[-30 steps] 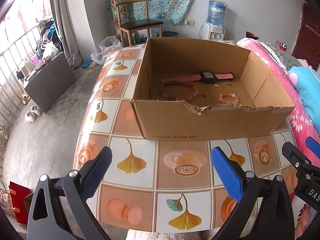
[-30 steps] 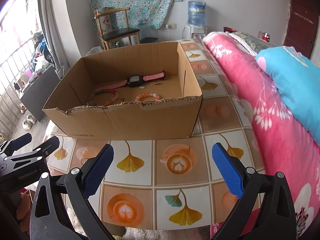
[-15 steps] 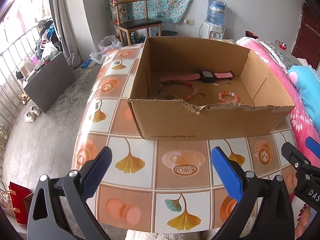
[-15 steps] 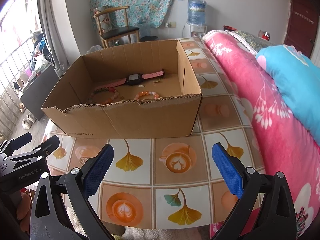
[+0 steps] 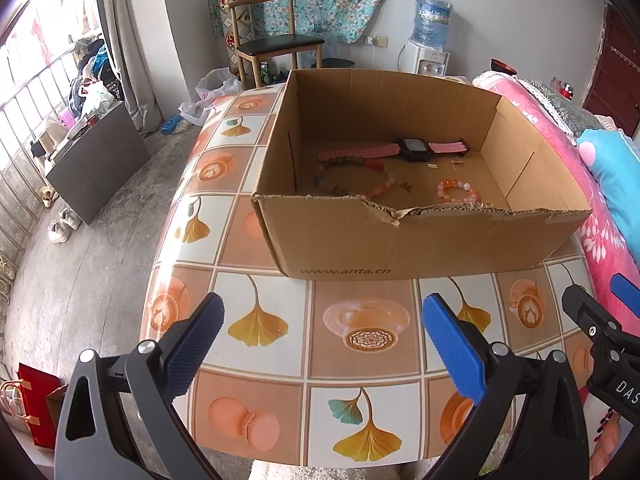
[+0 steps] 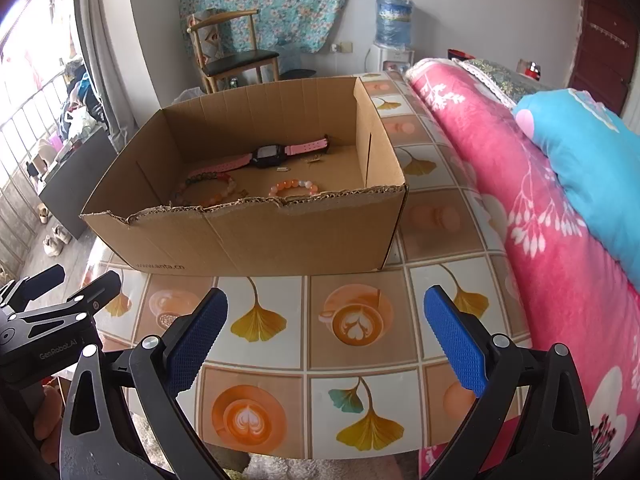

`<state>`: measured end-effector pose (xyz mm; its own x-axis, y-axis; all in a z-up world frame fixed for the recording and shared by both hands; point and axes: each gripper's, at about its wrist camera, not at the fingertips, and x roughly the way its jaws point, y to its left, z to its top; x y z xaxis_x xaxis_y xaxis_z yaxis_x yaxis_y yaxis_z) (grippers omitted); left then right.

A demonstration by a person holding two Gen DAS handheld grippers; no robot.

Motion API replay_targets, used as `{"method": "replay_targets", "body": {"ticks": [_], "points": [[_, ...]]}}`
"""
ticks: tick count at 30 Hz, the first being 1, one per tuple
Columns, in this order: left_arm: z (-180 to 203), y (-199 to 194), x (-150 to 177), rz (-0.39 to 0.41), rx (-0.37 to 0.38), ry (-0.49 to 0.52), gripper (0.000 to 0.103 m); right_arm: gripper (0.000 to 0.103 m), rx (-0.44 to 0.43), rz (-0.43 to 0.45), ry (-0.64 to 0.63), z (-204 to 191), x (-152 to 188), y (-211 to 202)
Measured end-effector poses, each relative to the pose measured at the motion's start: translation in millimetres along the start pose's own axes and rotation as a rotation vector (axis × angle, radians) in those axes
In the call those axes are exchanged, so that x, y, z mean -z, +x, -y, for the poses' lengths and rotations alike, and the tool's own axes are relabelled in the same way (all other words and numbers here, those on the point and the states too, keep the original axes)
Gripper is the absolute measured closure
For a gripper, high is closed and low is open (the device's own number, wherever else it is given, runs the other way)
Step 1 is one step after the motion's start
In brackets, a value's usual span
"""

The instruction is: Organize jewelry

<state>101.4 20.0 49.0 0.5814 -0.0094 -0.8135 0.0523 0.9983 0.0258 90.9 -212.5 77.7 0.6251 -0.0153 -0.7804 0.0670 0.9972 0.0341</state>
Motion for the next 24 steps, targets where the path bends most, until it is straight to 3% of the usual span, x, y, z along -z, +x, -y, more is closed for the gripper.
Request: {"method": "replay_targets", "body": {"ticks": [24], "points": [[-0.4,1.2,-0.3,-0.001,0.0,0.0,0.006,0.008,-0.004,-0.004,-0.012,-0.3,-1.4,3.8]]}}
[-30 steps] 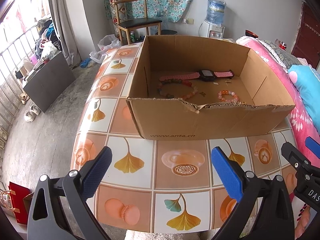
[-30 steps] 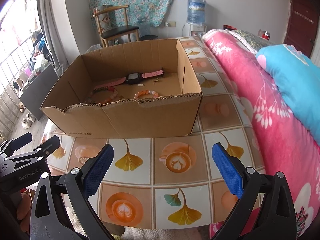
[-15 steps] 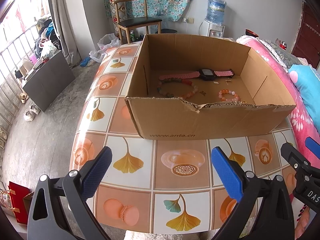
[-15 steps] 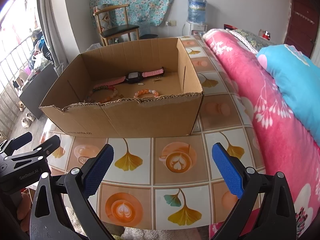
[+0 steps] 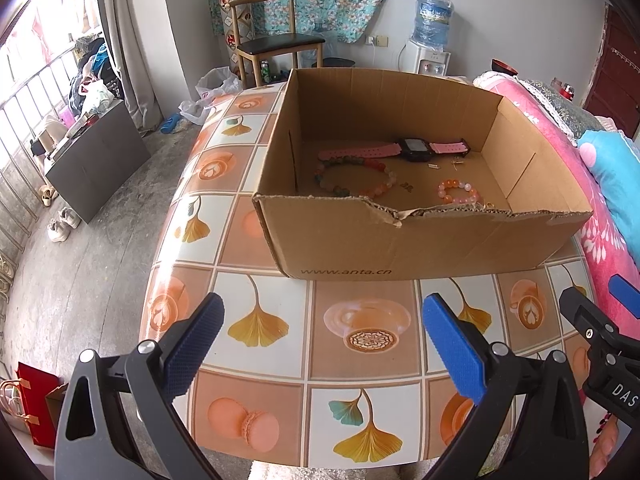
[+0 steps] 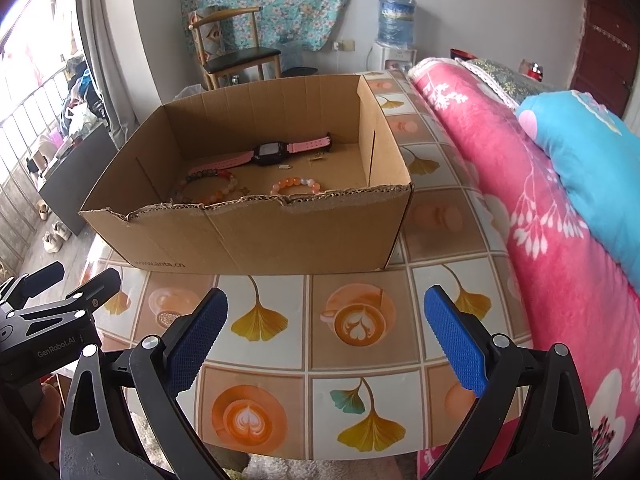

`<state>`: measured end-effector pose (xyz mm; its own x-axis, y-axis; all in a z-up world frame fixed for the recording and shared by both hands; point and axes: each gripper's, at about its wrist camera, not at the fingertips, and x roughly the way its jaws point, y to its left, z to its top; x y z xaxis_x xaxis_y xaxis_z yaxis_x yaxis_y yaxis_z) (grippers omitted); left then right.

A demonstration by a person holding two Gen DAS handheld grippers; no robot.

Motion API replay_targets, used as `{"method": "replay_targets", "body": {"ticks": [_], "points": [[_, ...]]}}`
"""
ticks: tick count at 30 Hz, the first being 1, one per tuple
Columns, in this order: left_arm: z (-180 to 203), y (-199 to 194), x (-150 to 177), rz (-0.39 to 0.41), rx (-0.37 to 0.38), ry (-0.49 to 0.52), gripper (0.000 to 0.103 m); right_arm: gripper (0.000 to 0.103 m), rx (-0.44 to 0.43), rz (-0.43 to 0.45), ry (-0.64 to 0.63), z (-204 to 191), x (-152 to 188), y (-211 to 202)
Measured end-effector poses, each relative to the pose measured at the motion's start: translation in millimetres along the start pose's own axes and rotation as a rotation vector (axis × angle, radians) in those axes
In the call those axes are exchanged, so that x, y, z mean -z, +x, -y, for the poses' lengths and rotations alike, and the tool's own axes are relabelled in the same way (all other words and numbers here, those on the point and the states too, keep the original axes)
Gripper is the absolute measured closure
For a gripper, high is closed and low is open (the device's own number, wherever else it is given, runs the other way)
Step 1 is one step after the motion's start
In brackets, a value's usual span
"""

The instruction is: Organize jewelry

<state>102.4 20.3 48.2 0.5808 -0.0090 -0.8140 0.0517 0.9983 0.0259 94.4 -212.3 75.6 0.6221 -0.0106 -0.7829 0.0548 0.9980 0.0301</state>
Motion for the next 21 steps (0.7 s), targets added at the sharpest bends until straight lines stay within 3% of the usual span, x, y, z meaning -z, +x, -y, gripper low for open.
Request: {"method": "replay_targets", "body": {"ticks": [21], "points": [[-0.7,0.0,-0.8,-0.001,0.001,-0.001,0.006,0.008,0.0,-0.002,-0.002,-0.6,-0.8,0.4]]}}
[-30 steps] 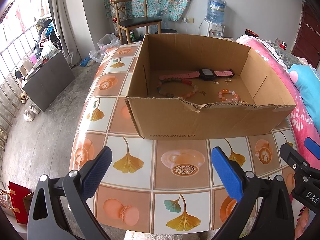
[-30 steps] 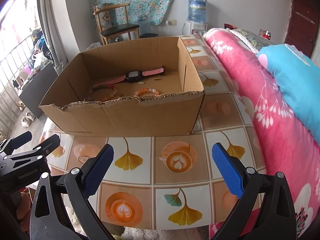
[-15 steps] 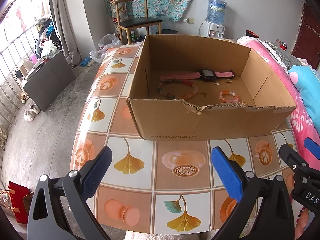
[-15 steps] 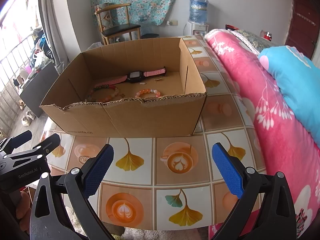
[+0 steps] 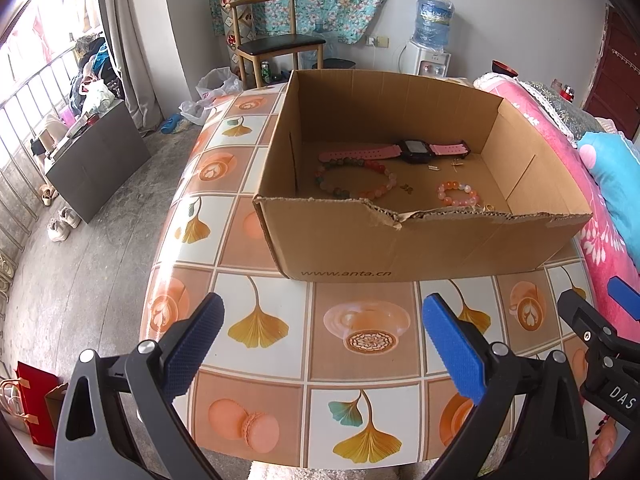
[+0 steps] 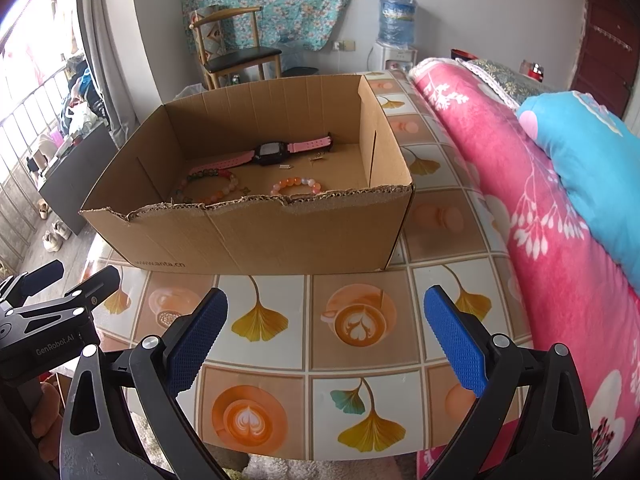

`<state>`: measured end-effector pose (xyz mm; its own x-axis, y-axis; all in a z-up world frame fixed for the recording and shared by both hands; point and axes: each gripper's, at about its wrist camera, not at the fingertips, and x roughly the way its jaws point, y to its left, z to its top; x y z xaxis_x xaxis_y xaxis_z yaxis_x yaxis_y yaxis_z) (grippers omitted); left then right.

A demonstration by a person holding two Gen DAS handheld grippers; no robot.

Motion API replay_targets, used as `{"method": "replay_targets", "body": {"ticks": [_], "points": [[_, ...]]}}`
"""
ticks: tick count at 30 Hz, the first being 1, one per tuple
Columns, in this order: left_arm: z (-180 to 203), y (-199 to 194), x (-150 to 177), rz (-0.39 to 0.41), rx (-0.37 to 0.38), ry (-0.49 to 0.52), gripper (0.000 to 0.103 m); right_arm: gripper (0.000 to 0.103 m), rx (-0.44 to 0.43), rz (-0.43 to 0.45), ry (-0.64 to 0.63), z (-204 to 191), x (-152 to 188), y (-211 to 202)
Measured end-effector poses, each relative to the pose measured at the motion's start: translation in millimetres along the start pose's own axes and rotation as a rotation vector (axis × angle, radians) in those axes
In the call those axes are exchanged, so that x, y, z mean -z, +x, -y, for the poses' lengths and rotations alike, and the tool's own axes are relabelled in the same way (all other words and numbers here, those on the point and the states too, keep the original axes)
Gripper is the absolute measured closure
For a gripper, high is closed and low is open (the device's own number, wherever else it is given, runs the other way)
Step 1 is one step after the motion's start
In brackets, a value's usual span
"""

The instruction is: Organize jewelry

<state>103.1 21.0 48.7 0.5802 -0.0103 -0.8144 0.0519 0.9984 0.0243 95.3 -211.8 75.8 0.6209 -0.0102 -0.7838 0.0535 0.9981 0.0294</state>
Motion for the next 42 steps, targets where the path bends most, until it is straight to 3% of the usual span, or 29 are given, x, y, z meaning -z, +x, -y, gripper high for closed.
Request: {"method": "replay_targets", "body": {"ticks": [42], "points": [[2.5,0.4,-0.1,-0.01,-0.004,-0.001,0.006,0.008,-0.002,-0.005,-0.007,4.3,0.3,1.7]]}}
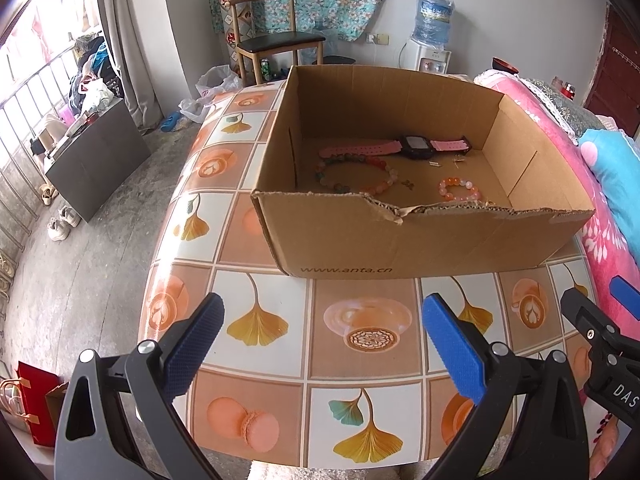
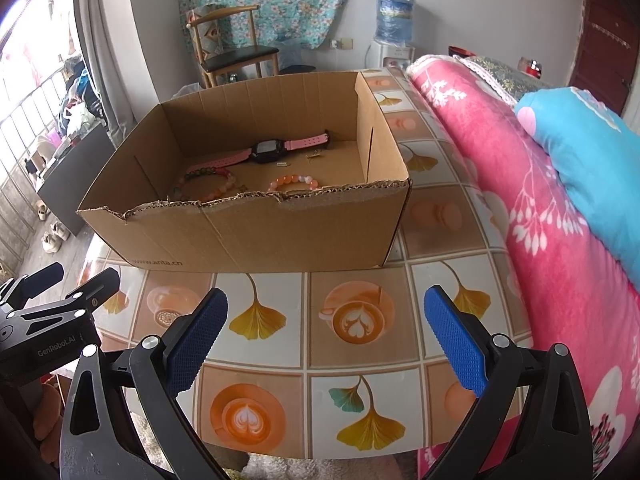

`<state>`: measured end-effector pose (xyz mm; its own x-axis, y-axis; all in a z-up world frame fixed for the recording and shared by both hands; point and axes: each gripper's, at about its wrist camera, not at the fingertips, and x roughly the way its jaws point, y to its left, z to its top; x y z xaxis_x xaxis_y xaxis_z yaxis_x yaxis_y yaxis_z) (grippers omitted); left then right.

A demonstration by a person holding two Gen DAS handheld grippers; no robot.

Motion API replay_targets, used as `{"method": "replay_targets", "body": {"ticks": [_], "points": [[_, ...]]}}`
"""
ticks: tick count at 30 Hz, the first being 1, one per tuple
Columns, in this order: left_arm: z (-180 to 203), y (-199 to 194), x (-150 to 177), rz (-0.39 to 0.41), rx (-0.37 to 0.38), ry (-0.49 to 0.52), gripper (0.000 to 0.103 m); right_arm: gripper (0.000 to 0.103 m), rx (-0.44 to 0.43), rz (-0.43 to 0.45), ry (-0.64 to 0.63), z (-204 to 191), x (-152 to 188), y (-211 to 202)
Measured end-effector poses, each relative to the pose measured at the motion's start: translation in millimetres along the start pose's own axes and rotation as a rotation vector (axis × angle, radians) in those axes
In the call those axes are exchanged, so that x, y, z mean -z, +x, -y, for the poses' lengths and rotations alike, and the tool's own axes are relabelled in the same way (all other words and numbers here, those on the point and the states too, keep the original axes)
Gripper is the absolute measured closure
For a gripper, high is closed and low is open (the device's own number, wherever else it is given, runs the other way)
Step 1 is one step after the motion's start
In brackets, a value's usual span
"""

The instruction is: Organize jewelry

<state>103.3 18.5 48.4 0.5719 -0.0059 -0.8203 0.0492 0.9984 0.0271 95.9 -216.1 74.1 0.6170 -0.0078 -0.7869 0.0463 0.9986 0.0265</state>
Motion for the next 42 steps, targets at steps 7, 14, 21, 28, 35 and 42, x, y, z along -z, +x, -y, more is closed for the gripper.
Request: {"method": "replay_targets", "body": {"ticks": [7,14,21,28,35,42], "points": [[0.1,1.0,-0.3,-0.003,0.001,-0.005,0.006,0.008,0.002,-0.002,-0.001,0.1,0.5,0.9],[-0.2,1.0,-1.1,-0.005,0.001,-0.005,0.006,0.008,0.001,-0.002,-0.01,-0.4,0.8,1.0],[-0.8,1.3,-0.9,-0.004,0.003,-0.007,0.006,0.008,0.0,-0.004,-0.019,-3.0,-0.4,0.7],[-0.4,1.4,-1.1,-0.003,0.004,-0.008,0.006,0.008,-0.001,-0.005,-0.019,-3.0,-0.5,1.2],[-1.5,1.3,-0.8,-0.005,0.004,-0.01,0.006,0.008,0.001,-0.007,-0.022,-4.6,-3.2,0.4],[-1.4,1.1,-0.6,-0.005,0.004,-0.01,0.006,0.008,0.002,-0.008,-0.022,-4.8,-3.2,0.1]]}}
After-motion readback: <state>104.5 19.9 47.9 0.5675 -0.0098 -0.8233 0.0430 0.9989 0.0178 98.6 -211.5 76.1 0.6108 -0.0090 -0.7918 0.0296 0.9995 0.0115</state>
